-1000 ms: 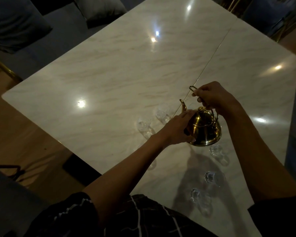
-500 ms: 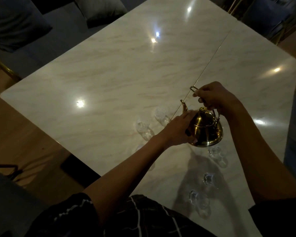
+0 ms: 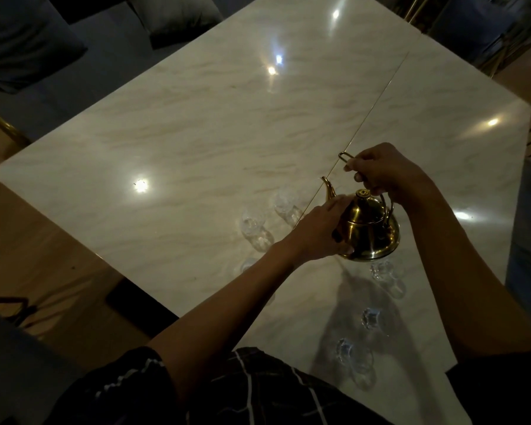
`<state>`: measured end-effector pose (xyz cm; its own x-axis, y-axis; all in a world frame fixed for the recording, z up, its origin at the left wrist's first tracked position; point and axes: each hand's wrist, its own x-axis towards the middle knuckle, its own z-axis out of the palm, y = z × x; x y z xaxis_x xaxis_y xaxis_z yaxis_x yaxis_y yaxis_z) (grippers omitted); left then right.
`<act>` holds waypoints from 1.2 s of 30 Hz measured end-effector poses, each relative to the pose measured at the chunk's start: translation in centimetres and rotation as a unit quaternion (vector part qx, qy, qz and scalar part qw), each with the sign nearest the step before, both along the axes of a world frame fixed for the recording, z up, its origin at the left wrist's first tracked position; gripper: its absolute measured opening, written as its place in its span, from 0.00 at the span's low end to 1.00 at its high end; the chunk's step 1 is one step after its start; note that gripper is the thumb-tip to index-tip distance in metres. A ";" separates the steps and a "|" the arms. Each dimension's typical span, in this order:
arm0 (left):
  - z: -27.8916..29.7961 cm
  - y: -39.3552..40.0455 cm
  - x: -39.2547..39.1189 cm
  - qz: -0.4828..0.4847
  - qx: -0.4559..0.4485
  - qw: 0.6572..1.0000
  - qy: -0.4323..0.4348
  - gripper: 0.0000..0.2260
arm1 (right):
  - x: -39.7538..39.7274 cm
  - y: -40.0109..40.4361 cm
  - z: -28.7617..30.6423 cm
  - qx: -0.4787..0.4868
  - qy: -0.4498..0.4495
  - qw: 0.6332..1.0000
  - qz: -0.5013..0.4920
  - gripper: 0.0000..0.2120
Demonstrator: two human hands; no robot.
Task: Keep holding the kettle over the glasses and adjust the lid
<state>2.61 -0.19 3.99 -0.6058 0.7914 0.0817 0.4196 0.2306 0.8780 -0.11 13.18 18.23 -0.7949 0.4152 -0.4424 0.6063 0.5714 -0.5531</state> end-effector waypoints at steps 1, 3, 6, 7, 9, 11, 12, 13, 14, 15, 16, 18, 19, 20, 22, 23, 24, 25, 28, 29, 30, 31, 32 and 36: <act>0.0 0.0 0.0 0.001 0.000 1.000 0.000 0.47 | 0.0 0.0 0.0 -0.001 -0.001 1.000 0.000 0.11; 0.0 0.0 0.1 0.002 -0.002 1.000 -0.001 0.47 | 0.0 0.0 0.0 -0.003 -0.004 1.000 0.001 0.11; 0.0 -0.1 0.2 0.005 -0.004 1.000 0.000 0.47 | 0.0 -0.1 0.0 0.001 -0.004 1.000 0.002 0.11; 0.0 -0.1 0.2 0.006 -0.005 1.000 0.000 0.47 | 0.0 -0.1 0.0 0.002 -0.004 1.000 0.003 0.11; 0.0 -0.1 0.2 0.007 -0.006 1.000 -0.003 0.47 | 0.0 -0.1 0.0 0.000 -0.003 1.000 0.004 0.11; 0.1 -0.2 0.3 0.008 -0.007 1.000 -0.005 0.47 | 0.1 -0.2 0.0 -0.001 -0.004 1.000 0.005 0.11; 0.1 -0.2 0.3 0.008 -0.006 1.000 -0.005 0.47 | 0.1 -0.2 0.0 -0.001 -0.004 1.000 0.005 0.11; 0.2 -0.3 0.3 0.008 -0.008 1.000 -0.004 0.47 | 0.1 -0.3 0.0 -0.003 -0.004 1.000 0.005 0.11; 0.2 -0.3 0.3 0.008 -0.010 1.000 -0.004 0.48 | 0.1 -0.4 0.1 -0.004 -0.004 1.000 0.005 0.11; 0.2 -0.3 0.3 0.008 -0.011 1.000 -0.003 0.48 | 0.1 -0.4 0.1 -0.003 -0.005 1.000 0.005 0.11; 0.2 -0.4 0.4 0.007 -0.011 1.000 -0.003 0.48 | 0.1 -0.5 0.1 -0.002 -0.006 1.000 0.004 0.11; 0.3 -0.5 0.4 0.006 -0.009 1.000 -0.002 0.47 | 0.2 -0.5 0.1 0.000 -0.005 1.000 0.004 0.11; 0.3 -0.5 0.4 0.006 -0.009 1.000 -0.002 0.47 | 0.2 -0.5 0.2 0.000 -0.004 1.000 0.005 0.11; 0.3 -0.6 0.5 0.006 -0.009 1.000 -0.002 0.47 | 0.2 -0.6 0.2 0.000 -0.004 1.000 0.006 0.11; 0.3 -0.6 0.4 0.008 -0.009 1.000 -0.001 0.47 | 0.2 -0.7 0.2 0.003 -0.005 1.000 0.007 0.11; 0.4 -0.6 0.4 0.008 -0.009 1.000 0.000 0.47 | 0.2 -0.7 0.3 0.004 -0.005 1.000 0.008 0.11; 0.4 -0.7 0.4 0.009 -0.008 1.000 0.000 0.47 | 0.2 -0.8 0.4 0.004 -0.005 1.000 0.009 0.11; 0.4 -0.7 0.4 0.008 -0.008 1.000 0.000 0.47 | 0.2 -0.8 0.4 0.004 -0.004 1.000 0.009 0.12; 0.6 -0.9 0.5 0.009 -0.004 1.000 -0.001 0.46 | 0.2 -1.0 0.5 0.007 -0.002 1.000 0.010 0.11; 0.6 -0.9 0.5 0.008 -0.002 1.000 -0.001 0.46 | 0.2 -1.0 0.5 0.008 -0.001 1.000 0.012 0.11; 0.6 -1.0 0.5 0.008 0.000 1.000 0.000 0.46 | 0.2 -1.0 0.6 0.008 -0.001 1.000 0.013 0.12; 0.7 -1.0 0.5 0.007 0.000 1.000 0.000 0.46 | 0.3 -1.1 0.6 0.009 0.000 1.000 0.014 0.12; 0.7 -1.0 0.5 0.008 0.000 1.000 0.000 0.46 | 0.2 -1.1 0.6 0.009 0.000 1.000 0.014 0.12; 0.7 -1.2 0.5 0.007 0.002 1.000 0.001 0.46 | 0.3 -1.1 0.6 0.005 -0.003 1.000 0.012 0.12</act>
